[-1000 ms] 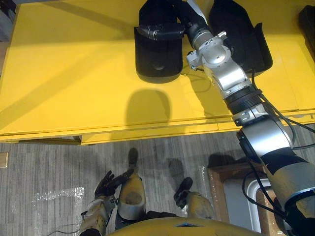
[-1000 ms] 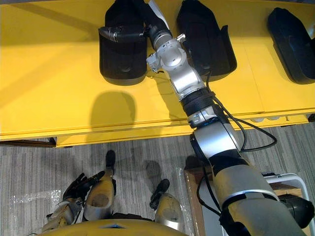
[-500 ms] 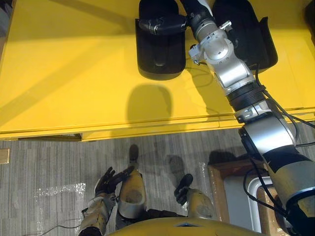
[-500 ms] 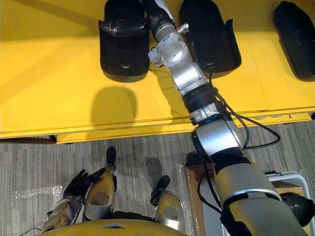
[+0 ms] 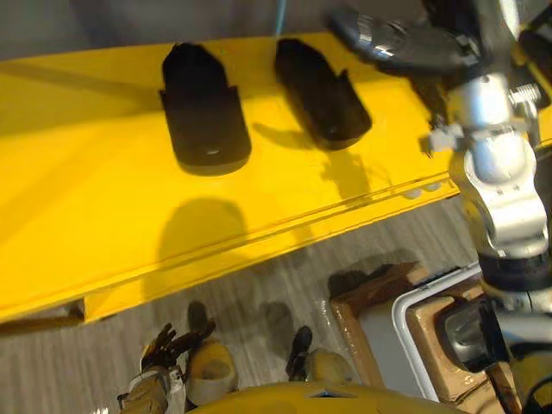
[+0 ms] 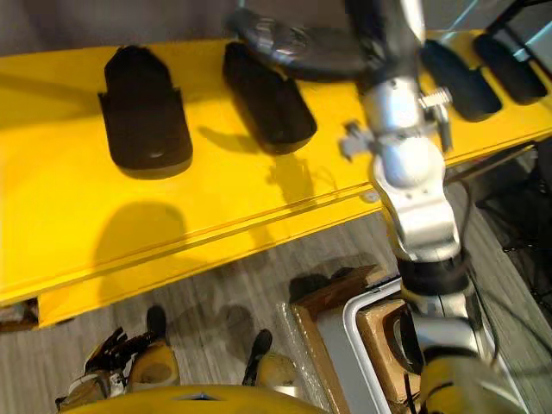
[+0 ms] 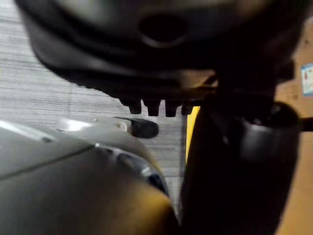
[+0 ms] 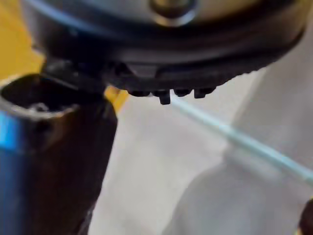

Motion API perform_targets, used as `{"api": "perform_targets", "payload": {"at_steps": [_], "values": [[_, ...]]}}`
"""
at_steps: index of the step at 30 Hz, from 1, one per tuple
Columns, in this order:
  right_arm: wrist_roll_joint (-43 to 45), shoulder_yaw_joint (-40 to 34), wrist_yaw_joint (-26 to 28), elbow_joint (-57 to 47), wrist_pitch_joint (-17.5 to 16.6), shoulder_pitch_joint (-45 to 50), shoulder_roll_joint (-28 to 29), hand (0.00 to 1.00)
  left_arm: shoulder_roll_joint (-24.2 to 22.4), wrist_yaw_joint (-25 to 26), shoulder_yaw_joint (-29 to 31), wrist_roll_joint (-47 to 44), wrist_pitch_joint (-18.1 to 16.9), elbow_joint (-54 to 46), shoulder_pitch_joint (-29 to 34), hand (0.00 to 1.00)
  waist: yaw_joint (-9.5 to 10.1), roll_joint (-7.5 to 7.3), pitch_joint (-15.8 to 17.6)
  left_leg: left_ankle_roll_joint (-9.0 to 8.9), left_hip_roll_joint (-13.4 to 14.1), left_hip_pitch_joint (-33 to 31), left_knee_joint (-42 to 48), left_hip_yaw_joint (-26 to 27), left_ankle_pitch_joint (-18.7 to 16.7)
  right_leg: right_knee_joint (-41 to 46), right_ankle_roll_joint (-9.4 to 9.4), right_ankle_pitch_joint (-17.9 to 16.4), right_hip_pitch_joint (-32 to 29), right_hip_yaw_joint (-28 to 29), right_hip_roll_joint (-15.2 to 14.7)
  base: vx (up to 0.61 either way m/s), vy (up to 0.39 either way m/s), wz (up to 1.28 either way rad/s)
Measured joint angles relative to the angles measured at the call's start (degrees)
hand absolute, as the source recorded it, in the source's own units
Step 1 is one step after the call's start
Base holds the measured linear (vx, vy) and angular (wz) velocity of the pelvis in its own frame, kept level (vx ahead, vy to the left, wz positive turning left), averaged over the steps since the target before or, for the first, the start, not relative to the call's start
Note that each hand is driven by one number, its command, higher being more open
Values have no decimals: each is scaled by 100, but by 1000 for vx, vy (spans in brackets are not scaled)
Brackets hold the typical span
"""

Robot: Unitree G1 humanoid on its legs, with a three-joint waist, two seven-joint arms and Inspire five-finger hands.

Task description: Walk over and take three plastic housings, then place them on the shelf

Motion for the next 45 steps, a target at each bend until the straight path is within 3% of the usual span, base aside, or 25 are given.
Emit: {"api": "perform_targets", "payload": {"at_steps": [2, 3, 7, 10, 15, 23, 28, 30, 31, 32, 33, 34, 36, 38, 41, 42, 44, 45], "values": [[-18, -456, -95, 3, -188, 916, 497, 100, -32, -7, -5, 212, -18, 102, 115, 100, -184, 80, -217, -49, 58, 78, -3, 204, -40, -1, -21, 16, -66, 196, 54, 3, -8, -65], [-20, -775, -92, 76, -382, 1860, 962, 100, -92, -24, -12, 350, -49, 185, 221, 100, -375, 202, -342, -99, 130, 206, -8, 429, -78, -1, -30, 19, -107, 416, 124, 13, -29, -66], [-123, -1017, -164, 946, -573, 3238, 1464, 100, -104, -49, -302, 834, -39, 466, 215, 100, -742, 474, -575, -162, 192, 386, 0, 852, -144, -3, -65, 83, -259, 859, 224, 22, -18, -64], [-68, -1112, -218, 1263, -610, 4093, 2088, 100, -150, -64, -350, 878, 69, 492, 227, 100, -858, 570, -632, -244, 256, 757, -4, 1385, -256, -8, -74, 120, -263, 1340, 340, 8, 11, -93], [-80, -1105, -551, 1263, -1012, 5395, 2979, 100, -153, -235, -343, 1132, 189, 480, 269, 100, -1198, 603, -722, -398, 399, 1259, -19, 2281, -369, -6, -77, 175, -333, 1991, 603, -13, -10, -79], [-307, -641, -1357, 1873, -1247, 5920, 3300, 100, -165, -223, -937, 1317, 529, 406, 63, 100, -1342, 679, -1078, -484, 469, 1443, -17, 2793, -387, -150, -77, 327, -393, 2213, 734, -4, 12, -27], [-294, -188, -1498, 2259, -1459, 5876, 3584, 100, -565, -276, -1611, 1316, 648, 233, -185, 100, -1346, 723, -1116, -539, 506, 1679, 7, 2933, -433, -223, -84, 345, -239, 2285, 799, -22, 39, -13], [-243, 92, -1522, 2299, -1506, 5770, 3600, 100, -660, -222, -1624, 1289, 642, 254, -254, 100, -1337, 739, -1104, -509, 543, 1685, 218, 2830, -539, -221, -134, 351, -255, 2377, 853, -26, 5, -34], [-234, 326, -1521, 2436, -1585, 5541, 3567, 100, -680, -193, -1619, 1208, 600, 239, -262, 100, -1256, 729, -1106, -244, 582, 1625, 563, 2351, -843, -192, -177, 340, -275, 2594, 903, -11, 27, -90], [-162, 577, -1510, 2637, -1671, 5185, 3491, 100, -717, -123, -1620, 964, 457, 234, -289, 100, -1120, 743, -1078, 236, 556, 1465, 983, 1633, -1317, -186, -238, 385, -344, 2905, 932, -37, 72, -113], [-32, 746, -1502, 2811, -1745, 4915, 3406, 100, -783, -71, -1620, 817, 349, 227, -326, 100, -1009, 803, -1010, 392, 488, 1334, 1251, 929, -1731, -196, -263, 427, -376, 3092, 938, -84, 147, -106], [13, 824, -1492, 3090, -1805, 4606, 3333, 100, -885, -46, -1643, 814, 205, 162, -357, 100, -868, 961, -924, 453, 377, 1207, 1502, 163, -2176, -143, -227, 456, -412, 3208, 965, -147, 221, -63], [37, 830, -1511, 3435, -1813, 4358, 3311, 100, -1048, -69, -1795, 888, 65, 61, -421, 100, -732, 1062, -845, 330, 242, 1044, 1856, -271, -2546, 142, -251, 431, -509, 3227, 932, -129, 204, -18], [33, 1027, -1565, 3488, -1845, 4371, 3391, 100, -1056, -153, -1850, 1121, 25, 51, -577, 100, -549, 1034, -764, 283, 121, 832, 2311, -401, -2787, 597, -324, 373, -777, 3065, 878, -113, 145, -20], [30, 1335, -1647, 3477, -1852, 4561, 3487, 100, -968, -231, -1922, 1181, 76, 53, -683, 100, -585, 848, -595, 222, -12, 760, 2667, -278, -2988, 682, -292, 423, -845, 3054, 740, -120, 144, -33], [30, 1352, -1652, 3476, -1853, 4641, 3485, 100, -953, -227, -1950, 1180, 91, 53, -695, 100, -581, 863, -583, 232, -13, 761, 2713, -218, -3026, 675, -274, 479, -861, 3049, 740, -118, 125, -51], [34, 1367, -1649, 3475, -1877, 4852, 3452, 100, -909, -207, -1971, 1181, 146, 54, -689, 100, -606, 790, -569, 206, 1, 762, 2814, 11, -3094, 530, -307, 710, -928, 2894, 756, -73, 90, -68], [62, 1370, -1615, 3473, -1969, 4919, 3414, 100, -877, -140, -1977, 1237, 147, 58, -666, 100, -647, 781, -525, 223, 3, 761, 2828, 179, -3099, 296, -351, 991, -934, 2743, 759, -70, 90, -90]]}}
